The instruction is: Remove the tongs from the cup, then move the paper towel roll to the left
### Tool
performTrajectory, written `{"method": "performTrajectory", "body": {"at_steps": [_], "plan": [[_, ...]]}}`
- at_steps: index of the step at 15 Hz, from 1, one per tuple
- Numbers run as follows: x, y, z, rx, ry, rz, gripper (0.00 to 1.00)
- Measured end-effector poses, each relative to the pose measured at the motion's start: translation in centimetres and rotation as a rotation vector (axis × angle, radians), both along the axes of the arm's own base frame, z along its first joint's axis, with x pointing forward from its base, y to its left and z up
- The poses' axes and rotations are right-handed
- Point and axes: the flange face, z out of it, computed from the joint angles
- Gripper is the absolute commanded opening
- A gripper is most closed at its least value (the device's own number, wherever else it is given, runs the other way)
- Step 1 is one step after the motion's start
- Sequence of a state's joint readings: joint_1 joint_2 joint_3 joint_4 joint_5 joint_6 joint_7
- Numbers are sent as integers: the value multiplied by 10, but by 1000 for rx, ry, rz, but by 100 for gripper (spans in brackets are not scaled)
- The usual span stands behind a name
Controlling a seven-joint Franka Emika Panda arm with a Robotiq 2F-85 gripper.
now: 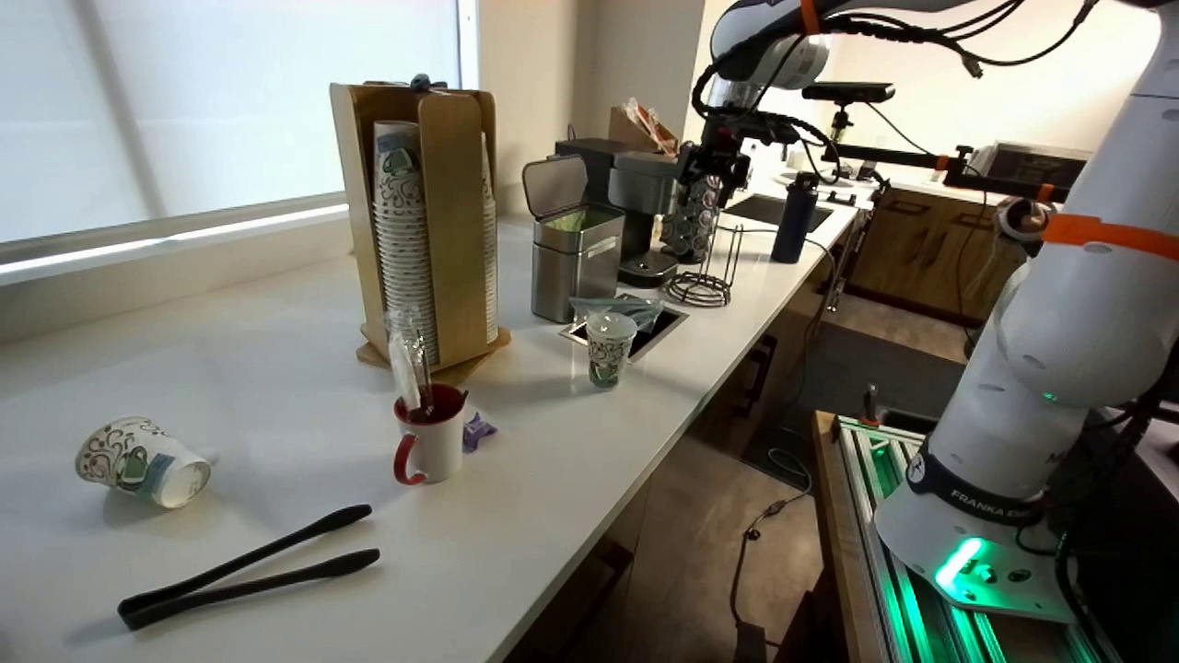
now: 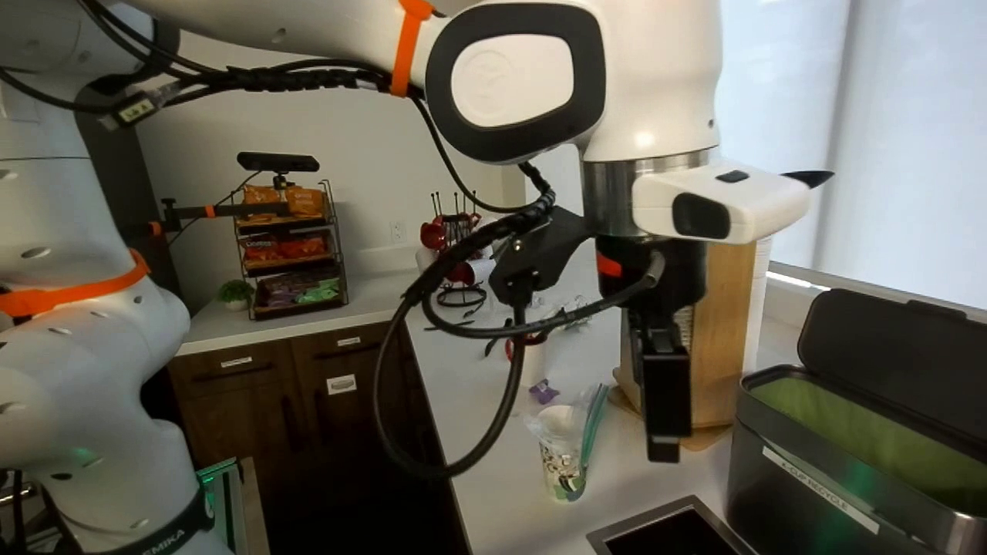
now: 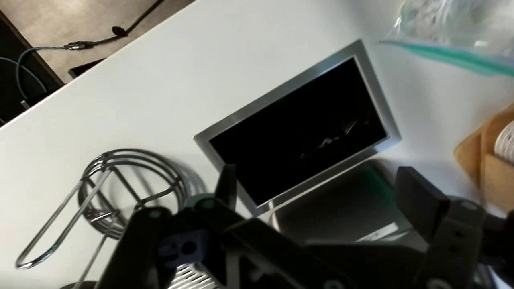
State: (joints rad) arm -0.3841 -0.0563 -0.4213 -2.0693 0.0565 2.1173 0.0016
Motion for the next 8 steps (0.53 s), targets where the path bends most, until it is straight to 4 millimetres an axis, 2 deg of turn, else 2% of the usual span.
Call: {"method": "performTrajectory", "body": {"at_steps": [4, 6, 8], "plan": [[-18, -57, 11, -45, -71, -203, 100], [-17, -71, 12, -63, -95, -285, 100], [-14, -75, 11, -63, -96, -309, 100]]}}
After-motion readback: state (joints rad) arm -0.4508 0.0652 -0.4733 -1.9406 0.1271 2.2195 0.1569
